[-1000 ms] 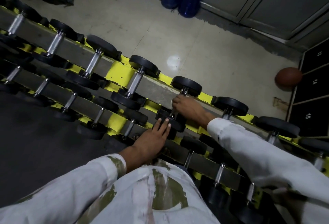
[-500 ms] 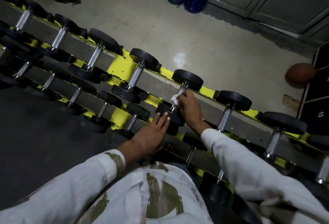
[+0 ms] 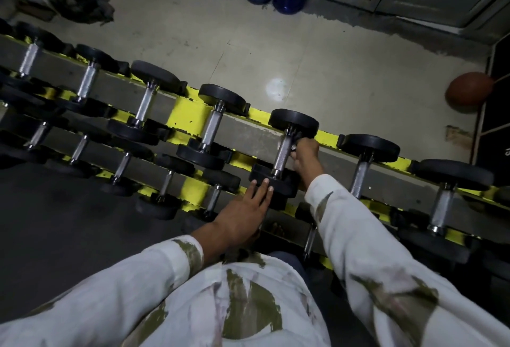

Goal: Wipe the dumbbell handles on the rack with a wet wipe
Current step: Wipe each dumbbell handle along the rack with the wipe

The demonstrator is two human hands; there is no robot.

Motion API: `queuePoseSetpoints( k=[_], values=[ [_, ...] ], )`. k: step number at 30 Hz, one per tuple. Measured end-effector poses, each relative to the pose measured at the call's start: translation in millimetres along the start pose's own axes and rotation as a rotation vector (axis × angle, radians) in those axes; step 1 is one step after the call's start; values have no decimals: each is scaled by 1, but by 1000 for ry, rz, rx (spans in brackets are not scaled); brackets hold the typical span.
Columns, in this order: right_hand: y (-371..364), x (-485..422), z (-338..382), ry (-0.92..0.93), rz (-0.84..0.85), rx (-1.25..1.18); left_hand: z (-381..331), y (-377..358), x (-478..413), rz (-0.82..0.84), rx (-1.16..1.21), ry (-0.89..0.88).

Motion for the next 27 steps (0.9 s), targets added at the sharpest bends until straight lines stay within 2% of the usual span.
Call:
queuePoseSetpoints(
  k=[2, 5, 7, 10, 14, 18, 20, 22, 26, 27],
  values=[
    [-2, 11, -15, -153, 142, -106, 1, -1, 0, -5, -5, -8],
    [11, 31, -40, -223, 301, 69, 4, -5, -1, -15, -1, -25],
    [20, 36, -42, -153, 315, 207, 6, -6, -1, -14, 8, -43],
    [36, 34, -36, -8, 205, 293, 8, -4, 0, -11, 5, -64],
    [41, 44, -29, 277, 90, 495, 9, -5, -1, -38, 6, -84],
    [7, 69, 8, 772, 63, 676, 9, -10, -4, -65, 3, -84],
    [-13, 72, 22, 981, 127, 908, 9, -14, -6, -72, 1, -85],
    [-21, 71, 18, 1112, 246, 1208, 10, -17, -7, -80, 6, -86],
    [-24, 69, -13, 1272, 653, 1766, 11, -21, -8, -89, 22, -76],
    [-27, 70, -11, 1334, 698, 1854, 10, -21, -8, -89, 26, -73]
  ],
)
Point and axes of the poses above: each hand's wrist, its own x-axis away from the middle knuckle, its own y-axis out of the back of the hand, z = x × y, the point moved 6 cm from there along -x, towards the middle knuckle, and after that the axes turned 13 degrees about -x, right-handed, at the moved point
